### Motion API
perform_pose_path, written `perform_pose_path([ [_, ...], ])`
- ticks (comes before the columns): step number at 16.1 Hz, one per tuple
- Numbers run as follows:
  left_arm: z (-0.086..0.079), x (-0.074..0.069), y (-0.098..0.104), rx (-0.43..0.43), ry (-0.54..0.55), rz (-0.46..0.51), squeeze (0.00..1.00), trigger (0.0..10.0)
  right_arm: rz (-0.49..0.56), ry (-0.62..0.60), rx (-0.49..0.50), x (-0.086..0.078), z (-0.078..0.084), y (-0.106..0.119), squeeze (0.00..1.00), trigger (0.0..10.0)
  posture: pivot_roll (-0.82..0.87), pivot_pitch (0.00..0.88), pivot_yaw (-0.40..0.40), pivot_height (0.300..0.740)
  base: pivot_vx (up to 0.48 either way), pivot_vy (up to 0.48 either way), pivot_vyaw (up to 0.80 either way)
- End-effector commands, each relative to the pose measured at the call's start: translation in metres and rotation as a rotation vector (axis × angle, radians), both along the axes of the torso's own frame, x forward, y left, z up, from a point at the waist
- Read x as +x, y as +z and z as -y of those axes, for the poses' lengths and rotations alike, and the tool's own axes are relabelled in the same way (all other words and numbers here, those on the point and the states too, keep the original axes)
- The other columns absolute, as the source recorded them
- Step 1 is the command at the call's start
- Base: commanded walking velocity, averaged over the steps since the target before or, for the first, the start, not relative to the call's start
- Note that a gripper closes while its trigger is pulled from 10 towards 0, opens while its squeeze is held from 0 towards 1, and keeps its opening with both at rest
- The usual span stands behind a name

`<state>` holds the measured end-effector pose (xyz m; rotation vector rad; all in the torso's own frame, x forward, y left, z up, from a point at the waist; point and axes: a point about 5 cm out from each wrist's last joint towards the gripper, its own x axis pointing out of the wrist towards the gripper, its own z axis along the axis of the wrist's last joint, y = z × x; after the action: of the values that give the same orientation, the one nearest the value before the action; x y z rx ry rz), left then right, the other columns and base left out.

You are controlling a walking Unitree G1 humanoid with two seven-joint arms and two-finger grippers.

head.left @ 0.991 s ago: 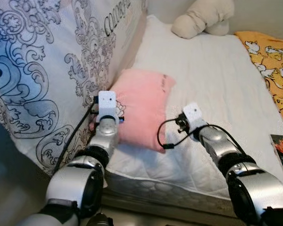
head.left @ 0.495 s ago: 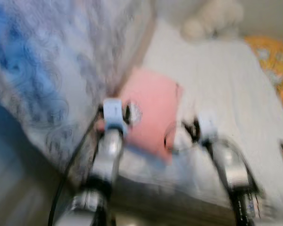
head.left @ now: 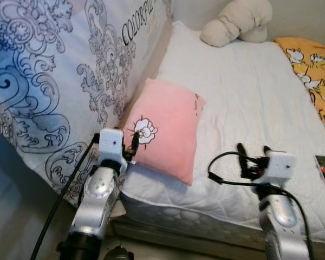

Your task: Clean up the room

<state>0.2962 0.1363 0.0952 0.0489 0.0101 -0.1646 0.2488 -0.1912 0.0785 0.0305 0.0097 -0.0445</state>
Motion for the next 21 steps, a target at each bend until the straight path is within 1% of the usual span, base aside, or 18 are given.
perform_pose_path([
  [1,0.004,0.005,0.002,-0.027,-0.003,-0.008,0.00,10.0,-0.040,-0.041,-0.017,0.004,0.002,-0.006,0.00,10.0,0.05,0.000,-0.011,0.740,0.000,-0.480,0.00],
  [2,0.007,0.004,-0.002,-0.006,0.003,-0.020,0.00,10.0,-0.059,-0.066,-0.001,0.006,0.002,-0.009,0.00,10.0,0.04,0.000,-0.013,0.740,0.000,-0.480,0.00],
  [3,0.009,0.002,-0.004,0.012,-0.012,-0.022,0.00,10.0,-0.061,-0.069,0.010,0.007,0.001,-0.008,0.00,10.0,0.03,0.000,-0.018,0.740,0.000,-0.480,0.00],
  [4,0.009,-0.001,-0.004,0.012,-0.015,-0.023,0.00,10.0,-0.054,-0.040,-0.024,0.007,-0.003,-0.004,0.00,10.0,0.02,0.000,-0.011,0.740,0.000,-0.480,0.00],
  [5,0.009,-0.003,-0.006,0.005,-0.008,-0.028,0.00,10.0,-0.052,-0.022,-0.055,0.005,-0.004,-0.003,0.00,10.0,0.02,0.000,-0.009,0.740,0.000,-0.480,0.00],
  [6,0.009,-0.002,-0.006,0.001,-0.006,-0.031,0.00,10.0,-0.053,-0.021,-0.060,0.005,-0.004,-0.004,0.00,10.0,0.02,0.000,-0.009,0.740,0.000,-0.480,0.00],
  [8,0.014,0.003,0.000,-0.066,0.026,-0.024,0.00,10.0,-0.058,-0.049,-0.051,0.007,0.002,-0.005,0.00,10.0,0.02,0.000,0.000,0.740,0.000,-0.476,0.00],
  [10,0.011,0.001,-0.006,-0.072,0.048,-0.054,0.00,10.0,-0.046,-0.045,-0.043,0.010,-0.001,-0.002,0.00,10.0,0.03,0.000,0.002,0.740,0.000,-0.480,0.00],
  [11,0.007,0.000,-0.008,-0.049,0.069,-0.060,1.00,10.0,-0.051,-0.063,-0.042,0.011,0.000,-0.002,0.00,10.0,0.03,0.000,0.000,0.740,0.000,-0.480,0.00],
  [12,0.001,0.000,-0.009,-0.011,0.091,-0.058,1.00,10.0,-0.052,-0.074,-0.034,0.009,0.001,-0.003,0.00,10.0,0.04,0.000,-0.008,0.740,0.000,-0.480,0.00],
  [13,-0.002,0.000,-0.009,0.004,0.097,-0.058,1.00,10.0,-0.041,-0.070,-0.016,0.007,0.001,-0.003,1.00,10.0,0.05,0.000,-0.013,0.740,0.000,-0.480,0.00],
  [14,-0.002,0.001,-0.008,-0.012,0.089,-0.051,1.00,10.0,-0.040,-0.056,-0.006,0.004,0.000,-0.005,1.00,10.0,0.05,0.000,-0.012,0.740,0.000,-0.472,0.00],
  [15,0.000,0.005,0.001,0.001,0.064,-0.005,1.00,10.0,-0.051,-0.050,-0.015,0.005,0.000,-0.008,1.00,10.0,0.06,0.000,-0.014,0.740,0.000,-0.472,0.00],
  [16,0.002,0.009,0.005,0.014,0.045,0.011,1.00,10.0,-0.054,-0.047,-0.022,0.007,-0.001,-0.009,1.00,10.0,0.06,0.000,-0.012,0.740,0.000,-0.472,0.00],
  [20,0.007,0.015,0.007,0.019,0.013,0.012,1.00,10.0,-0.057,-0.047,-0.030,0.011,-0.002,-0.010,1.00,10.0,0.06,0.000,-0.009,0.740,0.000,-0.471,0.00],
  [21,0.005,0.016,0.006,-0.005,0.024,0.003,1.00,10.0,-0.042,-0.041,-0.025,0.012,-0.002,-0.008,1.00,10.0,0.05,0.000,-0.008,0.740,0.000,-0.454,0.00],
])
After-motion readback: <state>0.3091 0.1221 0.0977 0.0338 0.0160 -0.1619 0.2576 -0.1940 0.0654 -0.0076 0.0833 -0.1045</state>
